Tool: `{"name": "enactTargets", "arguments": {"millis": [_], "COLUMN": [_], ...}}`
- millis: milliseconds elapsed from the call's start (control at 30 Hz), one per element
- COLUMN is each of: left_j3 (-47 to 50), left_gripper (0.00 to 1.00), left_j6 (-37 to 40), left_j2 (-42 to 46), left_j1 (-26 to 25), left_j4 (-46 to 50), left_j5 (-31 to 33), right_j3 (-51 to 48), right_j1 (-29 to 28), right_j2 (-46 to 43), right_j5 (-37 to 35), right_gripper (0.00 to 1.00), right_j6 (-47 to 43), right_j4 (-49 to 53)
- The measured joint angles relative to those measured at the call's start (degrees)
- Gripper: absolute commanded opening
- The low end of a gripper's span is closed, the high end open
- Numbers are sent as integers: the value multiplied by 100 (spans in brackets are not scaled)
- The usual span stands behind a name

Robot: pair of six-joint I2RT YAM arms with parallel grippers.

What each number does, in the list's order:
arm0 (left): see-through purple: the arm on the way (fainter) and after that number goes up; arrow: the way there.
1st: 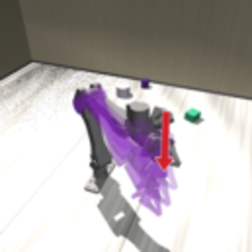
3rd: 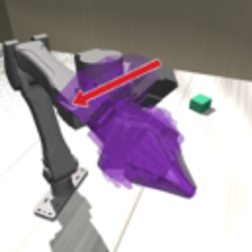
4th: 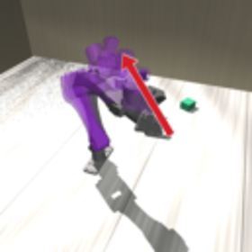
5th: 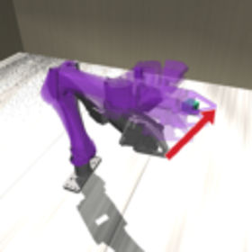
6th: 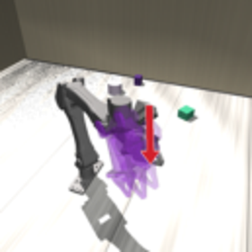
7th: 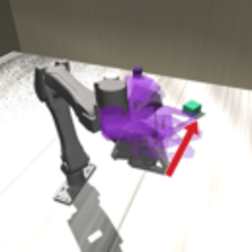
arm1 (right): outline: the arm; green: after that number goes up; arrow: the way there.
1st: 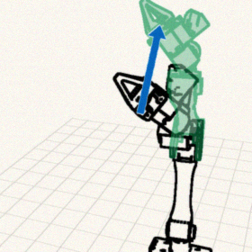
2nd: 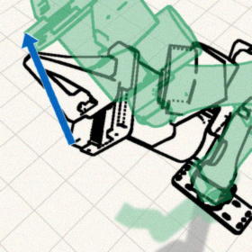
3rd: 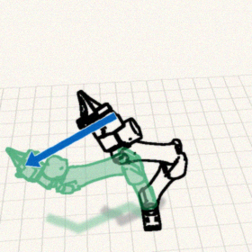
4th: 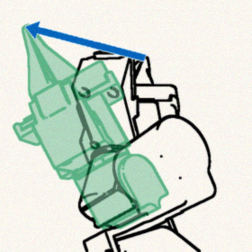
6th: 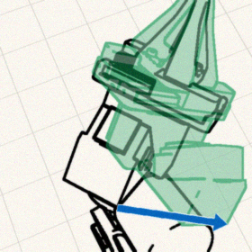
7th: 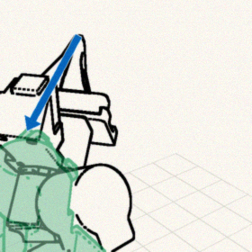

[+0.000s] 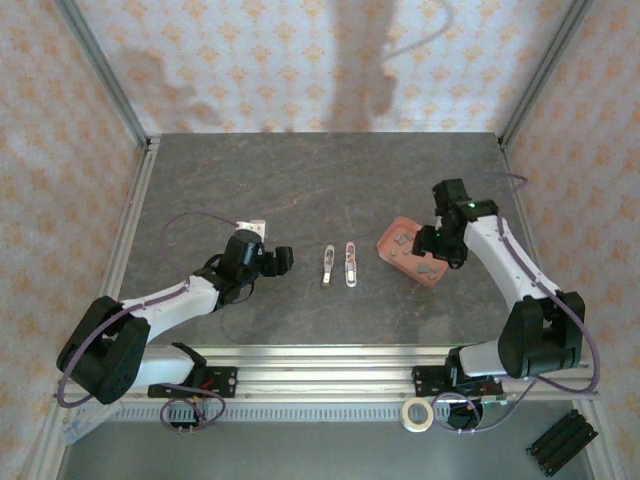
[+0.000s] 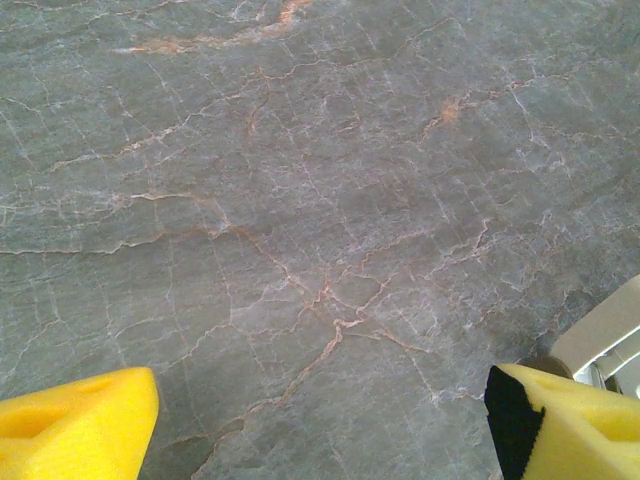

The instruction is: Load the staples into the stapler

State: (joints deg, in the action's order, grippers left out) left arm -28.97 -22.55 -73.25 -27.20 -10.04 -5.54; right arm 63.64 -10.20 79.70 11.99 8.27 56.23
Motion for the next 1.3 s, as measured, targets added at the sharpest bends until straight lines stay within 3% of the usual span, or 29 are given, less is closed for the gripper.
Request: {"name": "enactTargets", "arguments": {"millis": [267,733,1300], "left_j3": [4,4,4], "left_gripper": [86,86,86], "left_j6": [2,4,7], "left_j2": [0,-2,-42], "left_j1": [0,0,0], "left_j4": [-4,-4,-4], "left_j5": [2,4,4], "right_j3": [422,452,348], "right_j1": [-933,-927,-927], "right_j2": [1139,2000,2212], "right_j5": [-267,-81,400], "right_gripper": [69,63,44], "right_j6": [-553,-774,-173], "right_j4": [98,9,-330]}}
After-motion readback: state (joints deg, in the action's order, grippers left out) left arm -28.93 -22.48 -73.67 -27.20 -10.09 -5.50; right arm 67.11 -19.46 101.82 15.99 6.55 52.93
